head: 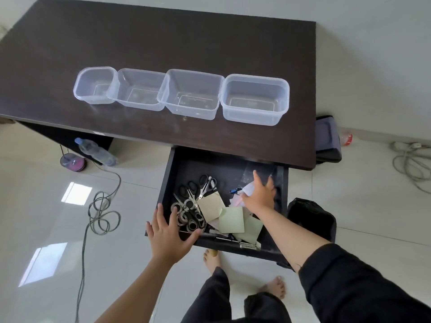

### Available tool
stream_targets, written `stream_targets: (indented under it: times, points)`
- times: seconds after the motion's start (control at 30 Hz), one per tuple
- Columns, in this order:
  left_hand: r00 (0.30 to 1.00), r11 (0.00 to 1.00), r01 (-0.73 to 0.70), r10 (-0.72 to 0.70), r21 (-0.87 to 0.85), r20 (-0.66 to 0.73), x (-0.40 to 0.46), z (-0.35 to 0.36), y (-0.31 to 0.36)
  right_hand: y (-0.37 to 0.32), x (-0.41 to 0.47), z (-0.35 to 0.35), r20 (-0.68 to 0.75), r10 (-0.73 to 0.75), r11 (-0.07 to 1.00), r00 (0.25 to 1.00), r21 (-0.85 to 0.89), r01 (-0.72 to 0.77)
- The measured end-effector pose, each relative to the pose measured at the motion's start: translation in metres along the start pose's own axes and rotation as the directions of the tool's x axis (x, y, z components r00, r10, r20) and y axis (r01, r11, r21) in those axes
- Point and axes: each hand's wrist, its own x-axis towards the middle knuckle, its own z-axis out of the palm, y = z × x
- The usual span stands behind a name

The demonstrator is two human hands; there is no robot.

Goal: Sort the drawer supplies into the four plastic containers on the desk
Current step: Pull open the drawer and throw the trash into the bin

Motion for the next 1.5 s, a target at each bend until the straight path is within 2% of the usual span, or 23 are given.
stream_targets:
  times: [0.13,0.27,0.37,0.53,0.77,1.0,1.2,1.37,1.5]
  points:
    - [1.0,1.0,-0.009,0.009,-0.012,-0.023,0.002,0.008,-0.004,-0.007,0.013,0.011,0.037,0.097,0.993,0.995,-0.077,-0.094]
    - [0.999,1.0,-0.009,0.009,0.01,-0.033,0.003,0.011,-0.008,-0.004,0.018,0.019,-0.024,0.096,0.986,0.995,-0.132,-0.099]
    - [0.999,1.0,-0.008,0.008,0.017,-0.036,0.004,0.012,-0.01,0.003,0.016,0.02,-0.052,0.023,0.982,0.998,-0.186,-0.032]
    - [0.999,1.0,-0.006,0.007,0.017,-0.045,0.005,0.012,-0.01,0.008,0.011,0.012,-0.009,-0.113,0.957,0.994,-0.271,0.106]
    - [0.999,1.0,-0.001,0.002,0.021,-0.04,0.003,0.007,-0.006,0.009,-0.002,-0.009,-0.023,-0.258,0.938,0.966,-0.247,0.245]
    - [0.998,0.999,0.034,-0.035,0.023,0.049,-0.005,0.002,0.009,0.015,-0.023,-0.038,-0.158,-0.374,0.927,0.914,-0.028,0.375]
    - [0.986,0.999,0.036,-0.038,0.013,0.165,-0.049,0.02,0.076,0.042,-0.04,-0.074,-0.202,-0.457,0.864,0.866,0.129,0.486]
    - [0.973,0.995,-0.031,0.008,0.097,0.231,-0.071,0.026,0.138,0.089,-0.054,-0.109,-0.32,-0.436,0.835,0.841,0.206,0.511]
    - [0.974,0.986,-0.027,-0.01,0.163,0.224,-0.071,0.03,0.167,0.139,-0.06,-0.128,-0.343,-0.348,0.861,0.873,0.251,0.442]
